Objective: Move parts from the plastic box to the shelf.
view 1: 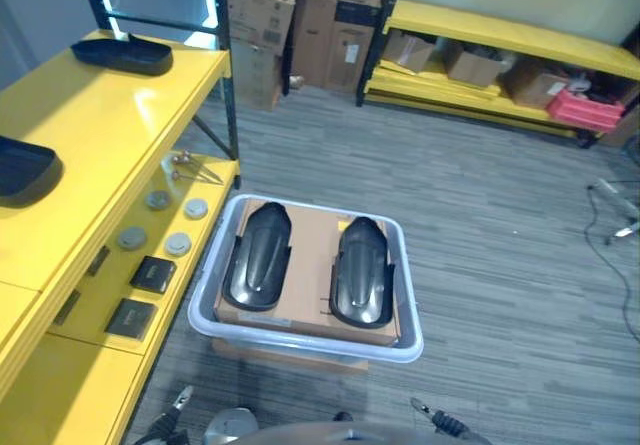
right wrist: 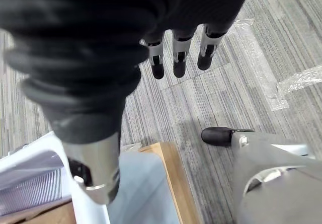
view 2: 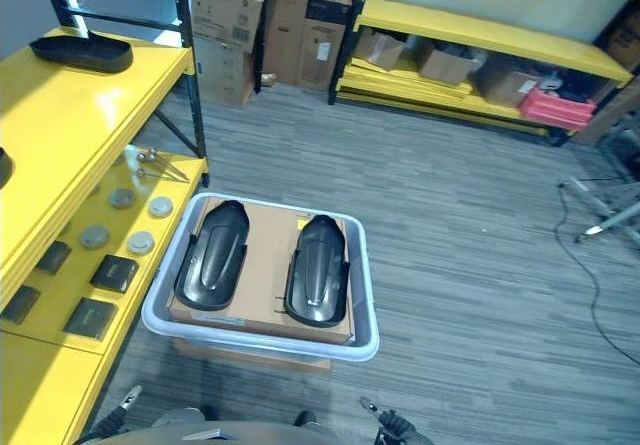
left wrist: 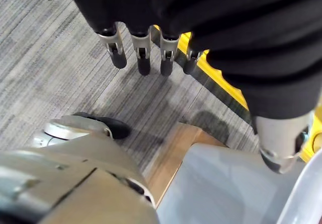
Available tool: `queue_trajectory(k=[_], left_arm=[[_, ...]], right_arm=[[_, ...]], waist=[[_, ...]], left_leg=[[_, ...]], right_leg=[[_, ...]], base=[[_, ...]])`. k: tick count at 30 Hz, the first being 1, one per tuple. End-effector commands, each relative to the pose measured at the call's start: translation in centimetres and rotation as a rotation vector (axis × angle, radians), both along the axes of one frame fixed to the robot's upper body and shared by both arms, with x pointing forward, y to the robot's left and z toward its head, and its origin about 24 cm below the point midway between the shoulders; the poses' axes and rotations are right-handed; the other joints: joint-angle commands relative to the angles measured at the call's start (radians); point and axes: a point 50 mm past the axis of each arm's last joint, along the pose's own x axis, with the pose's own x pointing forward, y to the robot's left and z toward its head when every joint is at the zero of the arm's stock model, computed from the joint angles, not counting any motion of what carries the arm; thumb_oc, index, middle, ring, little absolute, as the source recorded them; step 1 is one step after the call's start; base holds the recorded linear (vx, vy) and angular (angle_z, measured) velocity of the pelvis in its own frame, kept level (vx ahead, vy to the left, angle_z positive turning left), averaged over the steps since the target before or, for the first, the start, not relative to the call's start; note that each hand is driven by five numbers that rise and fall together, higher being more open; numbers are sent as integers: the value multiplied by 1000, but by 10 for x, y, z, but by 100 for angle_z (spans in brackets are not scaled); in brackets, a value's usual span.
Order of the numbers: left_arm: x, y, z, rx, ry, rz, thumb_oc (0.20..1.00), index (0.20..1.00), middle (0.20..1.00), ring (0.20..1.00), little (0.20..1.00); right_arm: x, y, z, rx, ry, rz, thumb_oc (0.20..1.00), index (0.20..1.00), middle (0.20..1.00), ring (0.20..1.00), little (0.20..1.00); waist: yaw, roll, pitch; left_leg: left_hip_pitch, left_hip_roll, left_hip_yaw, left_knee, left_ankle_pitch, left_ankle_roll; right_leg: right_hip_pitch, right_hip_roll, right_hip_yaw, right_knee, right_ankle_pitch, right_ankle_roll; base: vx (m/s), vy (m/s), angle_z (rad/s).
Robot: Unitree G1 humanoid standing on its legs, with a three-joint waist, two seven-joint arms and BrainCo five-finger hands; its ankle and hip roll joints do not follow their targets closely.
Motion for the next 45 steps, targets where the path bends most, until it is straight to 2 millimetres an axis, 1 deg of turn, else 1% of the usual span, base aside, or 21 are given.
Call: queue_trajectory(k=[1, 3, 5, 8, 9, 10, 12, 14, 16, 19, 20, 21, 23, 24, 25, 28, 31, 35, 37, 39, 45], left_arm=[[23, 7, 6, 35, -54, -62, 1000, 1000, 1000, 1000, 1000], [21, 7, 5, 38, -46, -88, 1000, 1000, 1000, 1000, 1000], [21, 6, 5, 41, -39, -96, 1000, 1000, 1000, 1000, 1000], [16, 9, 5, 48, -27, -100, 1000, 1000, 1000, 1000, 1000], [12, 11, 5, 52, -21, -102, 1000, 1000, 1000, 1000, 1000], [11, 11, 5, 53, -18, -101, 1000, 1000, 1000, 1000, 1000], [8, 13, 5, 59, -13, -88, 1000, 1000, 1000, 1000, 1000], [2, 17, 5, 62, -8, -73, 1000, 1000, 1000, 1000, 1000], [-3, 19, 6, 62, -7, -64, 1000, 1000, 1000, 1000, 1000], [-2, 19, 6, 53, -13, -58, 1000, 1000, 1000, 1000, 1000], [-1, 17, 6, 45, -17, -46, 1000, 1000, 1000, 1000, 1000], [-2, 15, 5, 39, -18, -40, 1000, 1000, 1000, 1000, 1000], [-5, 12, 4, 33, -16, -33, 1000, 1000, 1000, 1000, 1000], [-8, 9, 3, 34, -8, -36, 1000, 1000, 1000, 1000, 1000], [-8, 8, 3, 35, -7, -41, 1000, 1000, 1000, 1000, 1000], [-10, 7, 2, 44, -2, -86, 1000, 1000, 1000, 1000, 1000], [-5, 13, 5, 51, -12, -124, 1000, 1000, 1000, 1000, 1000], [17, 17, 9, 37, -58, -150, 1000, 1000, 1000, 1000, 1000], [21, 16, 9, 28, -66, -155, 1000, 1000, 1000, 1000, 1000], [33, 11, 10, 1, -105, -165, 1000, 1000, 1000, 1000, 1000], [42, 3, 11, -36, -149, -183, 1000, 1000, 1000, 1000, 1000]], right_arm=[[2, -7, 2, -20, -5, -78, 1000, 1000, 1000, 1000, 1000], [3, -8, 2, -41, -21, -130, 1000, 1000, 1000, 1000, 1000], [9, -12, 6, -77, -89, -225, 1000, 1000, 1000, 1000, 1000], [34, -28, 22, -200, -248, -411, 1000, 1000, 1000, 1000, 1000], [47, -39, 36, -298, -332, -479, 1000, 1000, 1000, 1000, 1000], [52, -43, 42, -337, -374, -504, 1000, 1000, 1000, 1000, 1000], [66, -58, 68, -506, -525, -589, 1000, 1000, 1000, 1000, 1000], [81, -75, 100, -623, -672, -676, 1000, 1000, 1000, 1000, 1000], [91, -102, 145, -758, -886, -753, 1000, 1000, 1000, 1000, 1000], [105, -117, 198, -851, -1072, -738, 1000, 1000, 1000, 1000, 1000], [113, -117, 218, -855, -1129, -672, 1000, 1000, 1000, 1000, 1000], [120, -115, 228, -848, -1147, -620, 1000, 1000, 1000, 1000, 1000], [131, -112, 233, -798, -1128, -511, 1000, 1000, 1000, 1000, 1000], [143, -108, 226, -673, -1075, -396, 1000, 1000, 1000, 1000, 1000], [145, -107, 224, -658, -1061, -381, 1000, 1000, 1000, 1000, 1000], [164, -97, 205, -503, -963, -278, 1000, 1000, 1000, 1000, 1000], [181, -87, 197, -459, -934, -252, 1000, 1000, 1000, 1000, 1000], [211, -81, 206, -456, -943, -280, 1000, 1000, 1000, 1000, 1000], [217, -79, 209, -464, -942, -280, 1000, 1000, 1000, 1000, 1000], [230, -80, 219, -462, -969, -287, 1000, 1000, 1000, 1000, 1000], [238, -82, 229, -480, -973, -290, 1000, 1000, 1000, 1000, 1000]], waist=[[9, 36, 19], [11, 41, 16], [13, 45, 15], [7, 48, 14], [-2, 50, 13], [-5, 50, 12], [-16, 51, 13], [-28, 52, 12], [-36, 52, 8], [-42, 55, 7], [-43, 57, 9], [-42, 57, 10], [-36, 56, 10], [-23, 55, 13], [-19, 55, 14], [25, 55, 29], [62, 59, 62], [90, 77, 123], [96, 83, 137], [110, 99, 171], [126, 111, 218]], left_leg=[[-10, 74, 73, -131, 112, -11], [-4, 72, 74, -140, 113, -10], [1, 69, 71, -146, 114, -9], [7, 66, 73, -152, 114, -9], [9, 67, 78, -157, 113, -9], [10, 67, 81, -160, 113, -9], [14, 68, 88, -163, 110, -7], [18, 69, 95, -167, 109, -7], [28, 67, 97, -178, 107, -7], [32, 63, 97, -188, 106, -7], [33, 63, 96, -191, 106, -7], [33, 62, 95, -191, 106, -8], [30, 62, 93, -186, 104, -9], [23, 63, 89, -178, 103, -10], [21, 63, 88, -176, 103, -10], [-13, 65, 67, -167, 115, -11], [-68, 63, 38, -149, 123, -11], [-163, 61, 10, -120, 132, -15], [-184, 61, 4, -112, 136, -17], [-244, 57, -9, -95, 148, -24], [-317, 60, -20, -64, 161, -35]], right_leg=[[-57, -31, -5, 57, -24, 65], [-59, -30, -10, 61, -25, 66], [-60, -30, -12, 63, -23, 68], [-66, -29, -10, 66, -19, 72], [-71, -28, -8, 66, -19, 73], [-72, -28, -7, 65, -19, 74], [-75, -27, -3, 63, -19, 76], [-75, -27, -1, 62, -19, 79], [-70, -27, -1, 59, -19, 86], [-66, -29, -5, 54, -20, 93], [-64, -31, -6, 53, -23, 95], [-62, -33, -6, 53, -25, 95], [-59, -35, -9, 51, -29, 93], [-56, -40, -15, 50, -32, 90], [-56, -41, -17, 50, -32, 89], [-68, -52, -44, 56, -27, 83], [-101, -63, -62, 70, -25, 81], [-170, -80, -78, 100, -33, 72], [-184, -84, -80, 107, -36, 69], [-226, -95, -87, 123, -40, 61], [-275, -107, -96, 144, -45, 50]], base=[[30, -5, 8], [27, -1, 10], [16, -7, 8], [0, 0, 0], [0, 0, 0], [0, 0, 0], [0, 0, 0], [0, 0, 0], [44, 2, -5], [39, 26, -5], [53, 58, -2], [62, 60, 0], [73, 59, -3], [69, 51, 0], [46, 39, 0], [-12, -2, 5], [-116, 5, 26], [-211, 37, 30], [-139, 68, 26], [-194, 103, 10], [-94, 48, 13]])
